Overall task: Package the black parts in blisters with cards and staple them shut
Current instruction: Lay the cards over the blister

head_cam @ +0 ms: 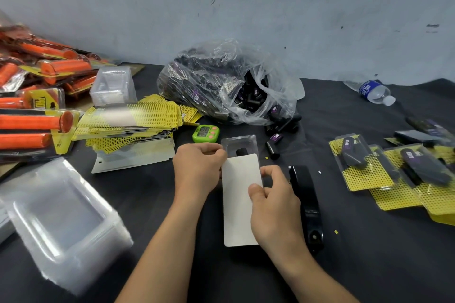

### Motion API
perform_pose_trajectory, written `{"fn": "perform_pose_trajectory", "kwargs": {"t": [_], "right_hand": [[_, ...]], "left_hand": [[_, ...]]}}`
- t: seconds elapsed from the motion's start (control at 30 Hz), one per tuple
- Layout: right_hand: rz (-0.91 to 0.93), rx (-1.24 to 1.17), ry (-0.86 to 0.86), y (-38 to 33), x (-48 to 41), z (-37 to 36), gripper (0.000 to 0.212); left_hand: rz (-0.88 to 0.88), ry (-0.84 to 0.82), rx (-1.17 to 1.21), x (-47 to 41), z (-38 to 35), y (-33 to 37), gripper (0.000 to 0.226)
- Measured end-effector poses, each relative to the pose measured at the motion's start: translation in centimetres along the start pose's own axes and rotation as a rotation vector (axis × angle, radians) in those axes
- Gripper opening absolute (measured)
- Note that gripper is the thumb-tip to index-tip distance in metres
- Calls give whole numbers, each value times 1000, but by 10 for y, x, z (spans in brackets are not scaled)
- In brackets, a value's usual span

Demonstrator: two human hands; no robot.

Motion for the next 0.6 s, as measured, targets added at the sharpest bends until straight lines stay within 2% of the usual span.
{"fn": "perform_pose_trajectory", "kwargs": {"t": [0.33,0.43,0.6], "right_hand": [[8,3,-6,1,2,1,12],[15,2,-4,-1,4,-1,13],[1,-11,21,-1,1,-1,18]], "left_hand": [[-67,70,-93,3,2,2,5],[-76,94,-127,1,3,1,11],[13,-21,-25,0,4,1,20]]}}
Point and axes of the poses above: each hand's wrist, its own x-axis away from the middle knuckle, its own z-axis out of the back of the hand, y = z × x, the point moved 2 cm from there along -x, towards the middle knuckle, and after that the axes turned 7 degrees about z, right-handed, at the moved point
